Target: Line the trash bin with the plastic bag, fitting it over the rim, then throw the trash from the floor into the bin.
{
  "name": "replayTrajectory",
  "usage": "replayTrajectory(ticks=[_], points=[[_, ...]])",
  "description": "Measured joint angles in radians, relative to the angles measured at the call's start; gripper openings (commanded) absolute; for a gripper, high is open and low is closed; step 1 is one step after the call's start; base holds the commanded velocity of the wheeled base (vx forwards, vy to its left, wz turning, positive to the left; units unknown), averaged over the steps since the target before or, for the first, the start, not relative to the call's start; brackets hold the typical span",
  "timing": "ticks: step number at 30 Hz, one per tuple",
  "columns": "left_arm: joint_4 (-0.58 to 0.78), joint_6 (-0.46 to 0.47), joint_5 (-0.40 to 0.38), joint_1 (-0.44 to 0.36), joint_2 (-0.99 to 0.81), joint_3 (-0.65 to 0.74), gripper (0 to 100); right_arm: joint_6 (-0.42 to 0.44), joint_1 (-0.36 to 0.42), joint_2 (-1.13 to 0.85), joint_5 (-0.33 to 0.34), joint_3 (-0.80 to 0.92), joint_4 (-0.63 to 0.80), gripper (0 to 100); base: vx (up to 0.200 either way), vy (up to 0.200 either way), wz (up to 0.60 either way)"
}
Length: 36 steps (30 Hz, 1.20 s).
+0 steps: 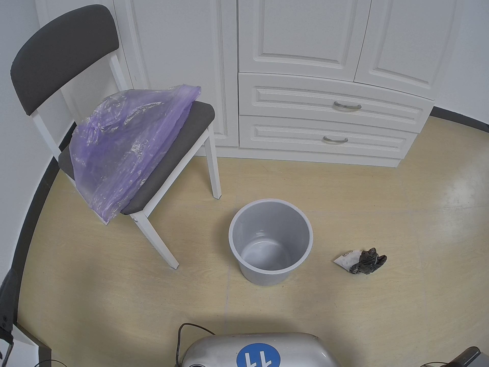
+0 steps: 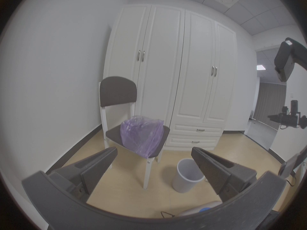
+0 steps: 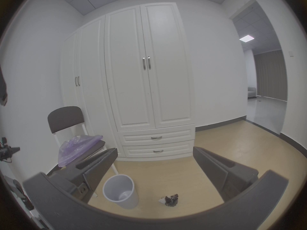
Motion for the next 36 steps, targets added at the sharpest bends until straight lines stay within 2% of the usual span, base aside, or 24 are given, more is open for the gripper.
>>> replayTrajectory(ticks=[7, 9, 13, 17, 21, 28, 36], points=[[0.057, 0.001, -0.001, -0.030, 0.067, 0.015, 100, -0.022, 0.083, 0.201, 0.061, 0.041, -0.106, 100, 0.000, 0.000, 0.00], [0.051, 0.003, 0.020, -0.051, 0.121, 0.024, 100, -0.042, 0.100, 0.249, 0.070, 0.076, -0.144, 100, 0.000, 0.000, 0.00], [0.031, 0.001, 0.160, -0.103, 0.248, 0.037, 100, -0.079, 0.123, 0.324, 0.078, 0.139, -0.217, 100, 0.000, 0.000, 0.00], [0.016, 0.022, 0.384, -0.145, 0.350, 0.042, 100, -0.088, 0.127, 0.380, 0.083, 0.185, -0.276, 100, 0.000, 0.000, 0.00], [0.005, 0.036, 0.474, -0.170, 0.404, 0.044, 100, -0.105, 0.107, 0.422, 0.086, 0.203, -0.312, 100, 0.000, 0.000, 0.00], [0.020, 0.074, 0.424, -0.188, 0.346, 0.096, 100, -0.179, 0.078, 0.435, 0.089, 0.211, -0.329, 100, 0.000, 0.000, 0.00], [0.078, 0.111, 0.259, -0.094, 0.226, 0.084, 100, -0.227, 0.069, 0.415, 0.092, 0.214, -0.342, 100, 0.000, 0.000, 0.00]])
